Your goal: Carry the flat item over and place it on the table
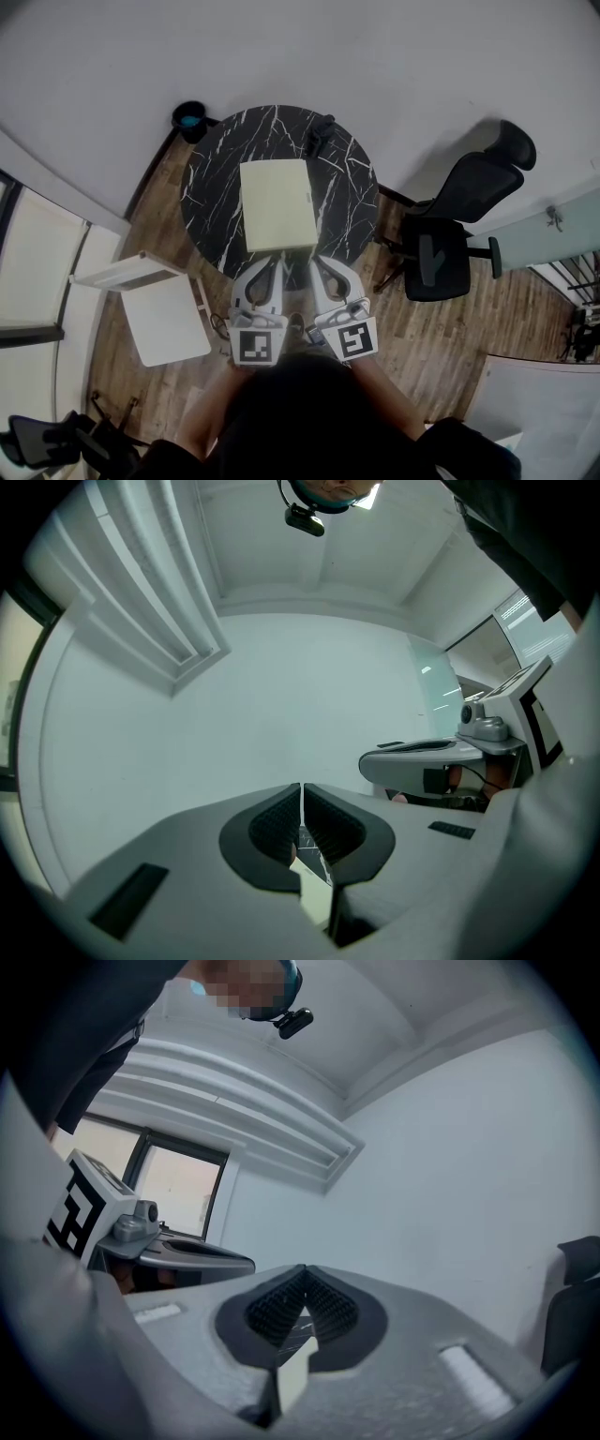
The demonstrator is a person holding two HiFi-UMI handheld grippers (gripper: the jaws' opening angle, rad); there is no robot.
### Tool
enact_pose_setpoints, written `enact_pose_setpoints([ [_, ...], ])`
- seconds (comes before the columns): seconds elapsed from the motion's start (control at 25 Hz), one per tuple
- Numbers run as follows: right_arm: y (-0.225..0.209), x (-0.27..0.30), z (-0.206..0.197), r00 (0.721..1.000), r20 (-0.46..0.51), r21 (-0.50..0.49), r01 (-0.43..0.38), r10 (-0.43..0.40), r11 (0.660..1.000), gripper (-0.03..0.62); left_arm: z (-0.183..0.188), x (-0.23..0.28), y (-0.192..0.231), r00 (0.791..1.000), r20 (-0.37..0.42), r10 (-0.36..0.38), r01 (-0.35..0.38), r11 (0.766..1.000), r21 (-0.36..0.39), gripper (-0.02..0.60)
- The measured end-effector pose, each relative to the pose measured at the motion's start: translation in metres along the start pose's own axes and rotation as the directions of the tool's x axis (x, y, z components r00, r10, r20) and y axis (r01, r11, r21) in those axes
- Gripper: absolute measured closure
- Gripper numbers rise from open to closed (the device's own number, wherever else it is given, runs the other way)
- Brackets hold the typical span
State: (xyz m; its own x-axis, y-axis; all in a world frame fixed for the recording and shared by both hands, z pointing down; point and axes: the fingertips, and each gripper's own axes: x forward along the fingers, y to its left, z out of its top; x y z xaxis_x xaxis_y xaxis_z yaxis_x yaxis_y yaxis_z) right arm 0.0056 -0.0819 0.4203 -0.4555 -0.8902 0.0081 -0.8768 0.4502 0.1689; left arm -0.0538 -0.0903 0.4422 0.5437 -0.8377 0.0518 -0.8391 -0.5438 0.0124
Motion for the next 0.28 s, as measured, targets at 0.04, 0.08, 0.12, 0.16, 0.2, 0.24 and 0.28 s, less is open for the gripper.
enact_pose_setpoints([
  [0.04, 0.001, 0.001, 0.0, 1.0, -0.004, -0.004, 0.0, 0.0, 1.0, 0.597, 0.0, -0.001, 0.002, 1.0, 0.003, 0.001, -0.001, 1.0, -0.008, 0.563],
  [0.08, 0.002, 0.002, -0.001, 1.0, -0.006, -0.006, 0.001, -0.001, 1.0, 0.597, 0.001, -0.001, 0.003, 1.0, 0.009, 0.002, -0.002, 1.0, -0.012, 0.563],
  [0.12, 0.003, 0.003, -0.001, 1.0, -0.009, -0.006, 0.003, -0.003, 1.0, 0.597, 0.001, -0.002, 0.005, 1.0, 0.012, 0.003, -0.003, 1.0, -0.013, 0.563],
  [0.16, 0.005, 0.004, -0.001, 1.0, -0.011, -0.004, 0.005, -0.005, 1.0, 0.597, 0.0, -0.003, 0.008, 1.0, 0.012, 0.002, -0.002, 1.0, -0.01, 0.563],
  [0.2, 0.007, 0.006, -0.001, 1.0, -0.013, -0.002, 0.007, -0.007, 1.0, 0.597, 0.0, -0.005, 0.011, 1.0, 0.01, 0.001, -0.001, 1.0, -0.003, 0.563],
  [0.24, 0.009, 0.008, -0.001, 1.0, -0.013, -0.001, 0.008, -0.008, 1.0, 0.597, 0.0, -0.006, 0.014, 1.0, 0.008, 0.0, 0.0, 1.0, 0.007, 0.563],
  [0.28, 0.011, 0.009, -0.001, 1.0, -0.013, 0.0, 0.01, -0.01, 1.0, 0.597, 0.0, -0.008, 0.017, 1.0, 0.005, -0.001, 0.001, 1.0, 0.017, 0.563],
])
